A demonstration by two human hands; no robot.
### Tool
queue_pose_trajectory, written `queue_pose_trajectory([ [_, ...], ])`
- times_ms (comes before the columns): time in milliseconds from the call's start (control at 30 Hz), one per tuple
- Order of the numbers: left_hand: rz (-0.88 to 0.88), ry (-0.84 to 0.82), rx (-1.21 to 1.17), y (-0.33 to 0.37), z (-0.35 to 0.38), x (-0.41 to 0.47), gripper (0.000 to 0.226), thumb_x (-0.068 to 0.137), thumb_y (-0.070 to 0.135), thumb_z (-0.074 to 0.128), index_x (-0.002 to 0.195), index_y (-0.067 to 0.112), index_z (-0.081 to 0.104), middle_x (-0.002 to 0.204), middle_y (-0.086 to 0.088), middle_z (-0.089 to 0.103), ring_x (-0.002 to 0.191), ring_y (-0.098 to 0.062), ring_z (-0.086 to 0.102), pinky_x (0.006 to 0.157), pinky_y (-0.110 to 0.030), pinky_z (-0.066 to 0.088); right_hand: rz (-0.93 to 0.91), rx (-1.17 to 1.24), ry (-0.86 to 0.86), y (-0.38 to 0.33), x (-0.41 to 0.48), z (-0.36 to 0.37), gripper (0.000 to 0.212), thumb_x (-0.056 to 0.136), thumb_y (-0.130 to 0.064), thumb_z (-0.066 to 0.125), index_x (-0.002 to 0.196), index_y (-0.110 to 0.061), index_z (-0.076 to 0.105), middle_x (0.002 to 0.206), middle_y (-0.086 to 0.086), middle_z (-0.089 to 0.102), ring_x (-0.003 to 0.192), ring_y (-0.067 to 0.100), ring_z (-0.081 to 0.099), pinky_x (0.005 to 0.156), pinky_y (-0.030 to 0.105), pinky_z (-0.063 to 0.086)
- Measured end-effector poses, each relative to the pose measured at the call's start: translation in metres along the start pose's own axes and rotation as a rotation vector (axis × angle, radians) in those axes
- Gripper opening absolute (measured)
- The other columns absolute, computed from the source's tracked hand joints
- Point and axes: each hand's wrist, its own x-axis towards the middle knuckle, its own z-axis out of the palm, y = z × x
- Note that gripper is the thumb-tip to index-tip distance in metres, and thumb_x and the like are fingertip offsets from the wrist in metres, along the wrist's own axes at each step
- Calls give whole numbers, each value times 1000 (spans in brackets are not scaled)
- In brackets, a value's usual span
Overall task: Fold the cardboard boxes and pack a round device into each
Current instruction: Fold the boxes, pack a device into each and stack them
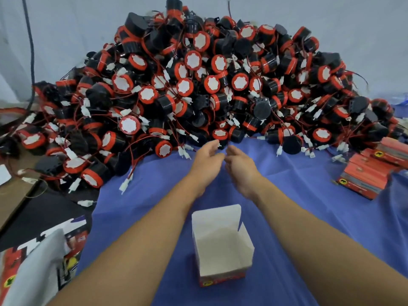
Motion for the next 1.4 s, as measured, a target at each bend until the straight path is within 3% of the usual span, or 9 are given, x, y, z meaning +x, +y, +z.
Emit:
queue_pose_trajectory([
  [167, 7, 20, 122, 3, 20, 66, 59, 101, 3, 43, 158, 14, 34, 160, -6, 40, 146, -20, 39, 114, -24, 31, -92, 97, -1, -2, 56, 7, 54, 97, 13, 37, 141, -13, 55, 129, 4, 67, 120, 22, 64, 98, 32, 54],
  [333, -39, 24, 170, -5, 23, 110, 69, 99, 10, 47, 162, 14, 20, 164, -5, 31, 144, -24, 41, 120, -34, 34, -137, 32, 34, 3, 97, 5, 41, 99, 8, 42, 107, -25, 65, 112, -1, 73, 118, 25, 67, 105, 38, 53],
  [433, -65, 69, 120, -9, 23, 118, 65, 95, 12, 52, 157, 16, 30, 156, -8, 44, 134, -27, 52, 116, -39, 42, -165, -26, 47, 6, 106, 7, 39, 98, 5, 45, 119, -22, 66, 118, 4, 74, 117, 26, 68, 107, 44, 53],
  [567, -53, 107, 133, -15, 13, 111, 36, 91, 14, 58, 126, 18, 61, 117, -6, 69, 113, -27, 65, 102, -46, 53, -205, -89, 57, 8, 93, 2, 55, 88, 15, 46, 127, -19, 67, 115, 2, 76, 111, 18, 71, 101, 40, 57],
  [667, -10, 98, 126, -17, 4, 91, 45, 89, -1, 59, 131, 15, 60, 112, 10, 66, 122, -20, 60, 101, -34, 50, -269, -212, 129, 7, 66, -4, 55, 84, 15, 63, 129, -16, 67, 109, -1, 76, 95, 6, 70, 87, 25, 56],
  [767, 72, 70, 113, -10, -4, 65, 58, 89, -11, 64, 142, 10, 56, 137, 0, 63, 131, -14, 55, 107, -26, 45, -314, -255, 113, 5, 36, -10, 48, 84, 10, 73, 127, -11, 68, 97, 0, 72, 83, 8, 64, 82, 26, 54],
  [1100, 382, -132, 252, 74, -41, -60, 57, 91, 9, 77, 143, 24, 57, 139, 6, 64, 129, -3, 57, 101, -15, 48, -501, -214, 55, -35, -89, -31, 41, 89, -11, 80, 122, -23, 60, 123, -7, 69, 114, 6, 64, 96, 28, 55],
  [1300, 535, 464, 166, 72, -49, -160, 23, 93, 15, 76, 112, 24, 68, 101, 14, 69, 98, -5, 66, 84, -15, 51, -561, -139, 129, -41, -157, -40, 47, 88, -13, 80, 130, -23, 61, 127, -6, 69, 120, 10, 63, 101, 37, 54],
  [1400, 374, 310, 16, 68, -27, -195, 29, 87, 35, 79, 112, 28, 67, 105, 16, 71, 104, -2, 67, 90, -17, 53, -624, -158, 175, -40, -188, -25, 46, 85, -17, 84, 126, -24, 64, 120, -9, 71, 114, 10, 65, 98, 27, 52],
])
